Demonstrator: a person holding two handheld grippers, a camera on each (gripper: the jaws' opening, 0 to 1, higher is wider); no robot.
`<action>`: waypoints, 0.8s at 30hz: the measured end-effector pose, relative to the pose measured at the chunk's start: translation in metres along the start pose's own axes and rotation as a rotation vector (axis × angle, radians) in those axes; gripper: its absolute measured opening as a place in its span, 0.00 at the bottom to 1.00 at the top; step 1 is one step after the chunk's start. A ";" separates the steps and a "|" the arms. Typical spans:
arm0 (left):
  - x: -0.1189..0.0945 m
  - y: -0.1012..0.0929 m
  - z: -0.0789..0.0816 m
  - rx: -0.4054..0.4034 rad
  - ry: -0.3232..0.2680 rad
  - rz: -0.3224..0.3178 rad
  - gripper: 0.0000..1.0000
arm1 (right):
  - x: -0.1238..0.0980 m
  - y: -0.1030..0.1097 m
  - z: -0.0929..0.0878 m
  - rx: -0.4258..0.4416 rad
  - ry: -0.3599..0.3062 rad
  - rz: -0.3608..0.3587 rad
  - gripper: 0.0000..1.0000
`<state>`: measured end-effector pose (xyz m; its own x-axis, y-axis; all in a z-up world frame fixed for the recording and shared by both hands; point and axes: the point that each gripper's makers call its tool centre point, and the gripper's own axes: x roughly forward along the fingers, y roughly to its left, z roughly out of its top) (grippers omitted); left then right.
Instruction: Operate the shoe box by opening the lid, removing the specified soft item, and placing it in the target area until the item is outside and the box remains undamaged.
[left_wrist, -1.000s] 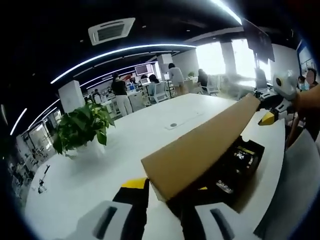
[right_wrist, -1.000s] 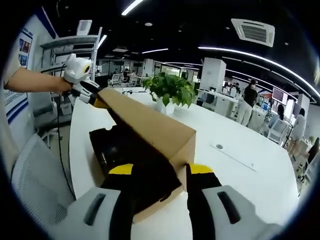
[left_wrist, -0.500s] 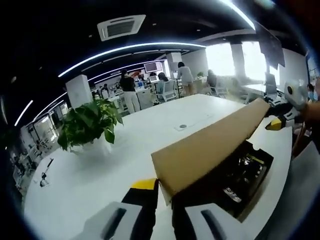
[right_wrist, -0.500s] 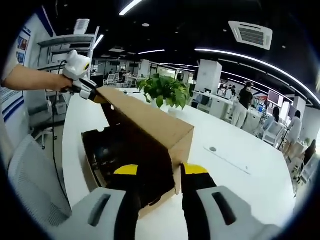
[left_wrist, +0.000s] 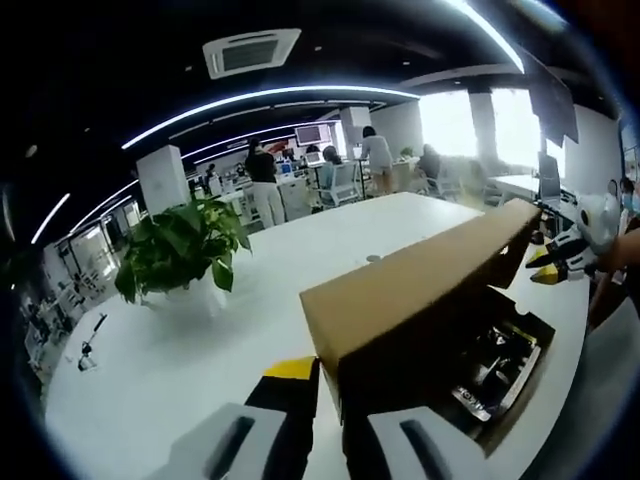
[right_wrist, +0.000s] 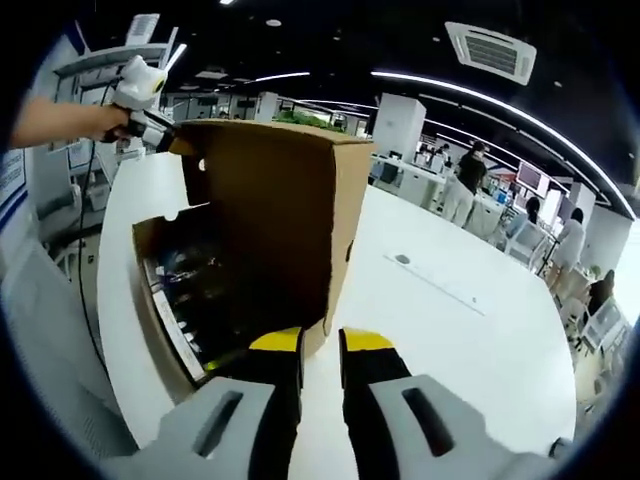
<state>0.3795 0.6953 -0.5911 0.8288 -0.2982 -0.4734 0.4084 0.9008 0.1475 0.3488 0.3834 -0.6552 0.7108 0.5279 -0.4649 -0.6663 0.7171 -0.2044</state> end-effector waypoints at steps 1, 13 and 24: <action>0.002 0.001 0.001 0.000 0.000 0.000 0.07 | 0.001 0.000 -0.001 -0.002 0.004 0.000 0.10; 0.018 0.010 0.009 0.000 -0.008 0.000 0.07 | 0.025 -0.009 -0.004 -0.004 0.031 -0.030 0.08; 0.031 0.015 0.012 0.009 -0.001 -0.010 0.07 | 0.043 -0.013 -0.001 0.034 0.035 -0.024 0.05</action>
<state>0.4160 0.6954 -0.5929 0.8249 -0.3074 -0.4743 0.4199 0.8951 0.1502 0.3874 0.3963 -0.6737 0.7177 0.4947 -0.4901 -0.6409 0.7445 -0.1870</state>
